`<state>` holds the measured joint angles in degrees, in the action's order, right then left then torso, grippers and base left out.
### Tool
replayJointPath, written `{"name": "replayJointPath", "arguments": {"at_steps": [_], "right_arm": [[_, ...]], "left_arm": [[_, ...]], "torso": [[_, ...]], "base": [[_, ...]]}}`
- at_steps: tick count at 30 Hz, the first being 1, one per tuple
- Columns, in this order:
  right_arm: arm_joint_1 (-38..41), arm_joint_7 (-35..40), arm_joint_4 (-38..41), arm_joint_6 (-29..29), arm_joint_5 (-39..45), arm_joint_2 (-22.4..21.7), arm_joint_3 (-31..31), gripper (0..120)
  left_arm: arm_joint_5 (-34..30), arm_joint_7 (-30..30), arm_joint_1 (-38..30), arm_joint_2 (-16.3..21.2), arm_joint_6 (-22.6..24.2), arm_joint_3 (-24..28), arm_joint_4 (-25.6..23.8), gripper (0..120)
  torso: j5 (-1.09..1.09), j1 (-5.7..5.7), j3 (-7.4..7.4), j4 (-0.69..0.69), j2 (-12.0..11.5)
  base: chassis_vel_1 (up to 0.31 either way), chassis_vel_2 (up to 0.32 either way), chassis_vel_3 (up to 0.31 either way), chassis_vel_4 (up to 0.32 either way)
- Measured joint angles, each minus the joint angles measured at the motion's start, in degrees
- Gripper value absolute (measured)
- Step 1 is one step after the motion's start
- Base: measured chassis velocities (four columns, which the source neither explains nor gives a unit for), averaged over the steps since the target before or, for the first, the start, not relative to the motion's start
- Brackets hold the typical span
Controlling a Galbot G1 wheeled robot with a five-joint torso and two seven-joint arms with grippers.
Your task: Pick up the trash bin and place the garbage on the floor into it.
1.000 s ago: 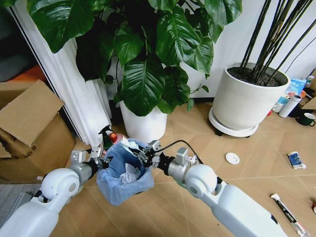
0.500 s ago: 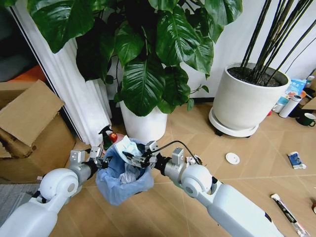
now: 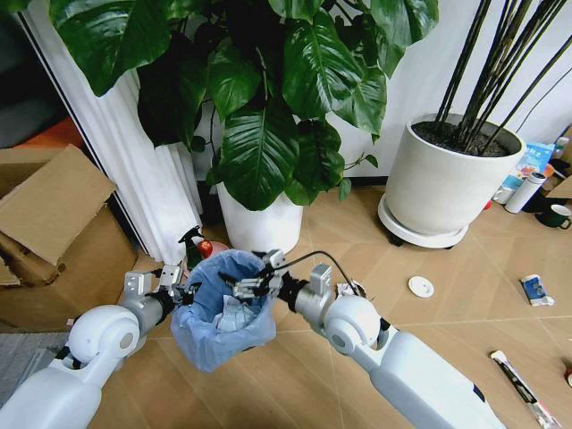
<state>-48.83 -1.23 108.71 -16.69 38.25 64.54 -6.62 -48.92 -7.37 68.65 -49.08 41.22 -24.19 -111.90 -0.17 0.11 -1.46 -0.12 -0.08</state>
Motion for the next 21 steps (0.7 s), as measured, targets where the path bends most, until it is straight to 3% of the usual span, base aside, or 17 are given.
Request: {"name": "replayJointPath", "arguments": {"at_steps": [6, 12, 21], "right_arm": [[-2.6, -1.41, -5.37, 0.75, -5.32, -2.0, 9.78, 100], [-5.24, -4.14, -17.74, -0.59, -7.95, -2.28, 16.93, 100], [-4.98, -6.04, -38.05, 0.67, -11.21, 4.02, 20.15, 100]], "left_arm": [[0.49, 0.05, 0.83, -0.13, -0.12, -0.52, 0.0, 0], [0.66, 0.11, 1.14, -0.13, -0.17, -0.63, -0.43, 0], [1.73, 0.46, 2.1, -0.58, -0.33, -0.69, -0.58, 0]], "torso": [[0.0, 0.0, 0.0, -0.02, 0.0], [0.0, 0.0, 0.0, -0.02, 0.0], [0.01, 0.0, 0.0, -0.01, -0.01]], "base": [[0.0, 0.0, 0.0, 0.0], [0.0, 0.0, 0.0, 0.0], [0.0, 0.0, 0.0, 0.0]]}}
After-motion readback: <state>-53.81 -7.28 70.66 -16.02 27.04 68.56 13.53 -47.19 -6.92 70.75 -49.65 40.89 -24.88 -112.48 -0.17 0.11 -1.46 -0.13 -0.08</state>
